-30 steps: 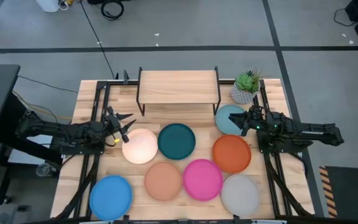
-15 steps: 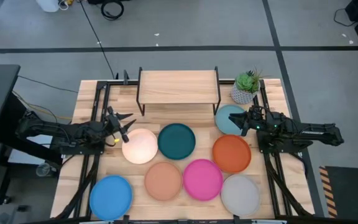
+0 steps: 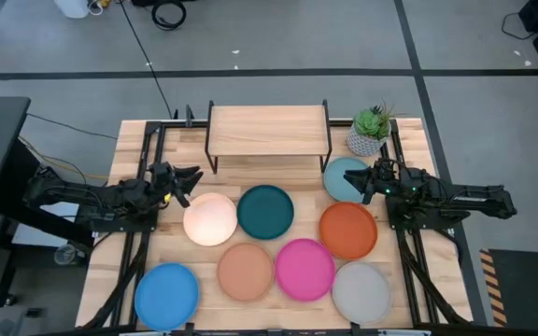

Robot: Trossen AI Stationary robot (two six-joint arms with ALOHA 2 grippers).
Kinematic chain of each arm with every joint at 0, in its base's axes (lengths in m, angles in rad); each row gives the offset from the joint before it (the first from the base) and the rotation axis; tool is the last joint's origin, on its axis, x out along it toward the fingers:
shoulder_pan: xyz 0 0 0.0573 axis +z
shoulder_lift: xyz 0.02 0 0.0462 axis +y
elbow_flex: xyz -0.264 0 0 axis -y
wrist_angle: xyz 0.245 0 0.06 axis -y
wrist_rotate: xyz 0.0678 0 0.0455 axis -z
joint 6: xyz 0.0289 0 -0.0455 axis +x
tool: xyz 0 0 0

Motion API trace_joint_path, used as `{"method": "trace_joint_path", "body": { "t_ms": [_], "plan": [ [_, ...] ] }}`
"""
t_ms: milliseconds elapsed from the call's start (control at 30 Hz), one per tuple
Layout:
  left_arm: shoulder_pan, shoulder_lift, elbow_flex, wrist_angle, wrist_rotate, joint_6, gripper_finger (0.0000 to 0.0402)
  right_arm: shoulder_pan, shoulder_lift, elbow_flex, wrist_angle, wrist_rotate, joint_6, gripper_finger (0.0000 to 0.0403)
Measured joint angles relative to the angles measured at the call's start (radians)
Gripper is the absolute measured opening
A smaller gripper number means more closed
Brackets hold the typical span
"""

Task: Place and stack plates onto a shelf
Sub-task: Put the dark blue plate on the shelf

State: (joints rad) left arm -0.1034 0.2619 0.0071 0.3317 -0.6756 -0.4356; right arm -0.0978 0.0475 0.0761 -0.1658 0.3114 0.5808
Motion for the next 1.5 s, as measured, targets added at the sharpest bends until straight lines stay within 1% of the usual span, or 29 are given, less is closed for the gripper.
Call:
{"method": "trace_joint_path", "body": {
  "t_ms": [67, 100, 233, 300, 400, 433, 500, 600, 700, 767, 800, 867, 933, 967, 1067, 1133, 1200, 1267, 1367, 1433, 1500],
  "plan": [
    [0.000, 0.000, 0.000, 0.012, 0.000, -0.017, 0.0151, 0.000, 0.000, 0.000, 0.000, 0.000, 0.000, 0.0128],
    [0.000, 0.000, 0.000, 0.033, 0.000, -0.049, 0.0151, 0.000, 0.000, 0.000, 0.000, 0.000, 0.000, 0.0128],
    [0.000, 0.000, 0.000, 0.120, 0.000, -0.289, 0.0151, 0.000, 0.000, 0.000, 0.000, 0.002, 0.000, 0.0128],
    [0.000, 0.000, 0.000, 0.151, 0.000, -0.356, 0.0151, -0.001, 0.000, 0.000, 0.009, 0.020, 0.000, 0.0128],
    [0.000, 0.000, 0.000, 0.196, -0.001, -0.414, 0.0151, -0.002, 0.000, 0.000, 0.065, 0.029, 0.003, 0.0128],
    [0.000, 0.000, 0.000, 0.206, -0.001, -0.428, 0.0151, -0.002, 0.000, 0.000, 0.091, 0.024, 0.018, 0.0128],
    [0.000, 0.000, 0.000, 0.217, -0.003, -0.458, 0.0151, -0.002, 0.000, 0.000, 0.156, -0.013, 0.098, 0.0128],
    [0.000, 0.000, 0.000, 0.246, -0.033, -0.496, 0.0151, -0.001, 0.000, 0.000, 0.234, -0.047, 0.211, 0.0128],
    [0.000, 0.000, 0.000, 0.277, -0.052, -0.484, 0.0151, -0.004, 0.000, 0.000, 0.292, -0.051, 0.315, 0.0128],
    [0.000, 0.003, 0.000, 0.295, -0.058, -0.449, 0.0151, -0.005, 0.011, 0.005, 0.306, -0.112, 0.329, 0.0128],
    [0.000, 0.009, 0.000, 0.309, -0.072, -0.446, 0.0151, -0.005, 0.024, 0.014, 0.297, -0.152, 0.329, 0.0128],
    [0.000, 0.019, 0.003, 0.351, -0.114, -0.444, 0.0151, 0.002, 0.065, 0.046, 0.251, -0.196, 0.329, 0.0128],
    [0.009, 0.031, 0.025, 0.350, -0.146, -0.419, 0.0151, 0.008, 0.121, 0.093, 0.177, -0.192, 0.316, 0.0127],
    [0.019, 0.034, 0.043, 0.352, -0.129, -0.398, 0.0151, 0.011, 0.157, 0.120, 0.139, -0.174, 0.306, 0.0127],
    [0.050, 0.044, 0.111, 0.353, 0.001, -0.335, 0.0151, 0.011, 0.278, 0.215, 0.068, -0.120, 0.242, 0.0127],
    [0.065, 0.062, 0.162, 0.304, 0.072, -0.296, 0.0151, 0.012, 0.366, 0.280, 0.043, -0.100, 0.189, 0.0127],
    [0.075, 0.080, 0.224, 0.217, 0.118, -0.259, 0.0151, 0.011, 0.458, 0.343, 0.009, -0.090, 0.138, 0.0127],
    [0.085, 0.098, 0.290, 0.084, 0.138, -0.251, 0.0151, 0.012, 0.546, 0.408, -0.056, -0.088, 0.098, 0.0127],
    [0.101, 0.135, 0.379, -0.132, 0.176, -0.252, 0.0151, 0.011, 0.669, 0.504, -0.208, -0.087, 0.066, 0.0127],
    [0.112, 0.162, 0.427, -0.228, 0.202, -0.255, 0.0151, 0.011, 0.747, 0.562, -0.283, -0.103, 0.045, 0.0127],
    [0.126, 0.187, 0.459, -0.277, 0.213, -0.259, 0.0151, 0.011, 0.825, 0.616, -0.314, -0.138, 0.014, 0.0127]
  ]
}}
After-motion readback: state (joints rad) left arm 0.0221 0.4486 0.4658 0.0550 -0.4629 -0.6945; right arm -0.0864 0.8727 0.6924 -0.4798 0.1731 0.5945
